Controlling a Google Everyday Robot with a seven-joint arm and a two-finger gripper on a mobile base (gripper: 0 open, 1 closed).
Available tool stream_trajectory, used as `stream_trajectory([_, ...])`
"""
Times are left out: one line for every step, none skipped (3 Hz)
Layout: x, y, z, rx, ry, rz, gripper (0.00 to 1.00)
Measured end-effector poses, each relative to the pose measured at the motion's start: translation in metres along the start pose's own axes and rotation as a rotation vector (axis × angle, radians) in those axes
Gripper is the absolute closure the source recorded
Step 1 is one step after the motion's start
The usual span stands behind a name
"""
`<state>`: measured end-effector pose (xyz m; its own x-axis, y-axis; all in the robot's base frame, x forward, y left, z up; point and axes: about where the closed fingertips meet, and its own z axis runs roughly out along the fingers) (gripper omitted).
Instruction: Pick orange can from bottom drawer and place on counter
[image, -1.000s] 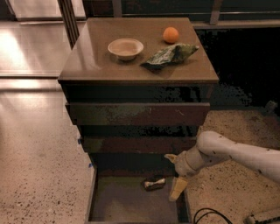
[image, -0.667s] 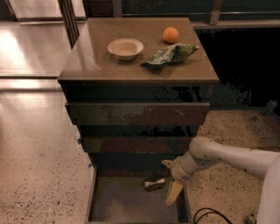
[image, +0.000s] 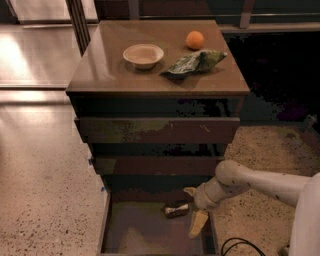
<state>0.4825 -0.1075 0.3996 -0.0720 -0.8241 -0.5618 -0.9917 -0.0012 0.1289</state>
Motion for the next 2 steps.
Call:
stream_trajectory([0.018,-0.001,0.030,-0.027,-0.020,0.006,0.00])
stream_trajectory([0.043,-0.011,0.066,-0.033,-0.001,0.032,0.00])
